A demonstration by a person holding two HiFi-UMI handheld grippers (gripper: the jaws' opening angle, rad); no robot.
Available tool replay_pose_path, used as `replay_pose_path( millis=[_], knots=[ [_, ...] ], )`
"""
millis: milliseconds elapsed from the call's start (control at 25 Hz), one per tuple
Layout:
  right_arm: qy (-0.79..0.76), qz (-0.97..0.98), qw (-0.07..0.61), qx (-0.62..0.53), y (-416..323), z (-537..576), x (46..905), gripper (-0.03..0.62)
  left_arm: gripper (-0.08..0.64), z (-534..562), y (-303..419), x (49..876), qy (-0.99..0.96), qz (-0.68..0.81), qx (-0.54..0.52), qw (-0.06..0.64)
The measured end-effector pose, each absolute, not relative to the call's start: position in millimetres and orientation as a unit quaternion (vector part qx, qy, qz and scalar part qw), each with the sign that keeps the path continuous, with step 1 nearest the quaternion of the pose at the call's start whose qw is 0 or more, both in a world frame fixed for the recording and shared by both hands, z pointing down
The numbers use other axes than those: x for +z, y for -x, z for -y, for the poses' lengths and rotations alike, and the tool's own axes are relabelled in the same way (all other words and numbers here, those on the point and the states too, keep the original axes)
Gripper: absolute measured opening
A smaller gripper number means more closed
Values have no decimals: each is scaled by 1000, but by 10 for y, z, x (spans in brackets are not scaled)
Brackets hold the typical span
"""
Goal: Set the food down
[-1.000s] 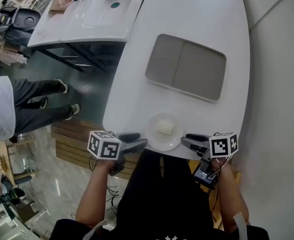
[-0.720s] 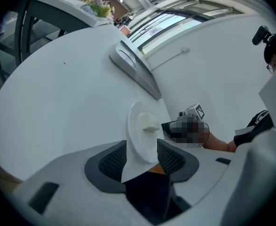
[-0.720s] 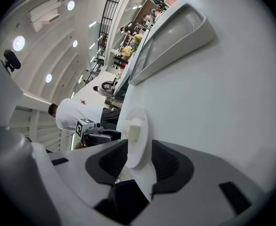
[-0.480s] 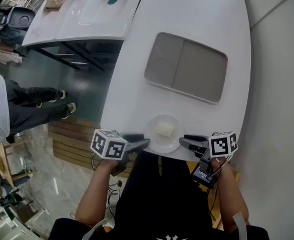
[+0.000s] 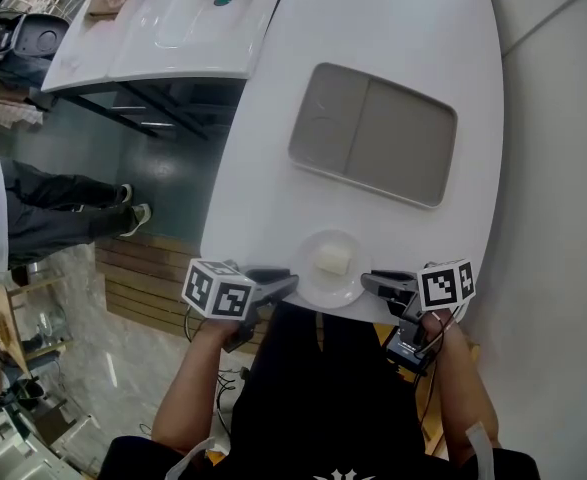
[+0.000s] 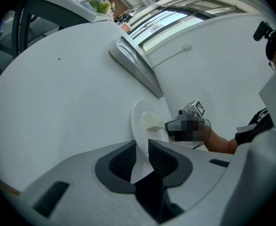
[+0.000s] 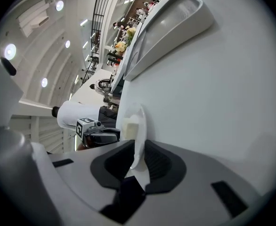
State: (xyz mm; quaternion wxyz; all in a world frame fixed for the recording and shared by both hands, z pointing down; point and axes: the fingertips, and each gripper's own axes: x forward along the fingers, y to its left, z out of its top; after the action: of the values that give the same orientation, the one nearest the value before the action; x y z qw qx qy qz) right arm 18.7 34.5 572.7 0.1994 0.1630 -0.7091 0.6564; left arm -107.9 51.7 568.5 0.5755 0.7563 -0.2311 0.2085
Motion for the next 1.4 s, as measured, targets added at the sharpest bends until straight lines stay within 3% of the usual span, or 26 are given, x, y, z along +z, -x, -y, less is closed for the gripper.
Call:
replay_pose_path(
  millis=[640,1400],
  knots=[
    [-173,718,159,656,-249,-109,5489,25,58,-356,1018,5465,-775,222,216,551],
    [-229,749,92,614,-892,1093,5053,25,58,949,403,4952,-828,195,217,479]
  ],
)
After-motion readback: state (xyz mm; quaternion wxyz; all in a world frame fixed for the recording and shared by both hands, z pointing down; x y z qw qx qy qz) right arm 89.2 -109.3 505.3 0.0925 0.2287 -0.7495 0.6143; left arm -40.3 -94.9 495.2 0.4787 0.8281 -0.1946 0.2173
